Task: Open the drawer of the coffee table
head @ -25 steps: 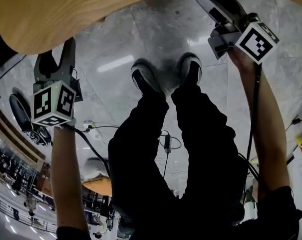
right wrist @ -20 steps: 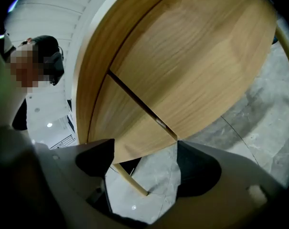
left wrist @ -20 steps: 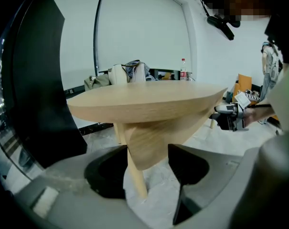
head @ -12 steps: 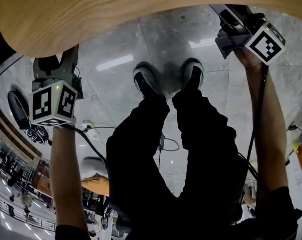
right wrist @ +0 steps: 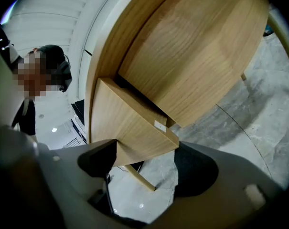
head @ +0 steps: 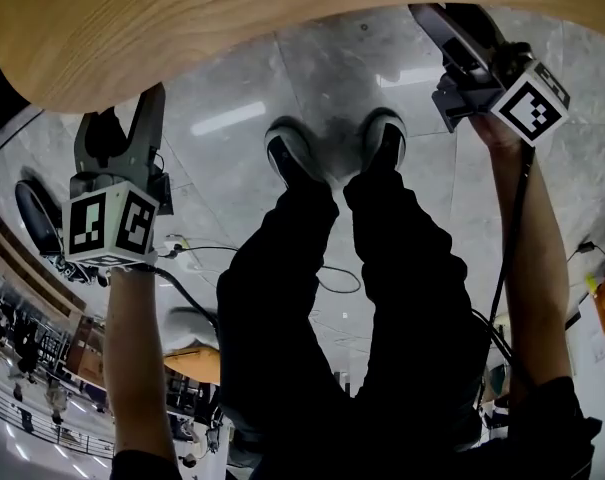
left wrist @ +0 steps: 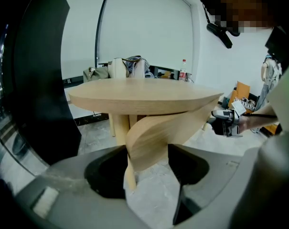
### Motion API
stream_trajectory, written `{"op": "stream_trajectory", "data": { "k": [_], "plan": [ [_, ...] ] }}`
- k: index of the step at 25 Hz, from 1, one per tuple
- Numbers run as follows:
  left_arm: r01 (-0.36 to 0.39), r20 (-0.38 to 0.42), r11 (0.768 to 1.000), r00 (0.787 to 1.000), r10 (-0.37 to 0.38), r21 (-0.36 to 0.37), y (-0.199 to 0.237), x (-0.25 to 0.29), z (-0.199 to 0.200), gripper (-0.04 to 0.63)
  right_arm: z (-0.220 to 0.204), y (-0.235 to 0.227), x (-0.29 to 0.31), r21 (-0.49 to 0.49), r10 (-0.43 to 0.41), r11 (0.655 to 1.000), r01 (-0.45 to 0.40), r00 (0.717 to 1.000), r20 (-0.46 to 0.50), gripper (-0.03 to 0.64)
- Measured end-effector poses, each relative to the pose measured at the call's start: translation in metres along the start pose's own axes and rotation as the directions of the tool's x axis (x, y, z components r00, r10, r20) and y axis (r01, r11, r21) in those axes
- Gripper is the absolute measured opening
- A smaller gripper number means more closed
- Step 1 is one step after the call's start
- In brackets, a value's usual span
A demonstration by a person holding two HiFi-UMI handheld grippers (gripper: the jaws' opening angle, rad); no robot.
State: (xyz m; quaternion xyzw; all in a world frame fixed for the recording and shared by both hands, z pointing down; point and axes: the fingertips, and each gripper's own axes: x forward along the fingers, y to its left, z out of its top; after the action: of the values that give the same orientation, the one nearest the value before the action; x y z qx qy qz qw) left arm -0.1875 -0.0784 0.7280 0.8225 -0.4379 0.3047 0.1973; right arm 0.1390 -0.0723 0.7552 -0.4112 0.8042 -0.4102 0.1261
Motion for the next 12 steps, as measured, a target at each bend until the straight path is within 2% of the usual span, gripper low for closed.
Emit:
{"op": "stream_trajectory", "data": {
  "k": [3, 11, 12],
  "plan": [
    [0.005, -0.027, 1.000, 1.000, -0.006, -0.026, -0.006, -0.001, -0.011, 0.275, -0.012, -0.005, -0.010, 0.022, -0.032, 0.999, 0.033, 0.999, -0.028, 0.385],
    [0.026, -0.112, 0.999, 0.993, -0.031, -0.043, -0.023, -0.032, -0.038, 0.275, -0.039, 0.017, -0.039, 0.052, -0.043, 0.998, 0.047, 0.997, -0.061, 0.388],
    [0.027, -0.125, 0.999, 0.992, -0.033, -0.046, -0.026, -0.036, -0.043, 0.275, -0.044, 0.020, -0.044, 0.059, -0.044, 0.997, 0.047, 0.997, -0.065, 0.408]
  ]
}}
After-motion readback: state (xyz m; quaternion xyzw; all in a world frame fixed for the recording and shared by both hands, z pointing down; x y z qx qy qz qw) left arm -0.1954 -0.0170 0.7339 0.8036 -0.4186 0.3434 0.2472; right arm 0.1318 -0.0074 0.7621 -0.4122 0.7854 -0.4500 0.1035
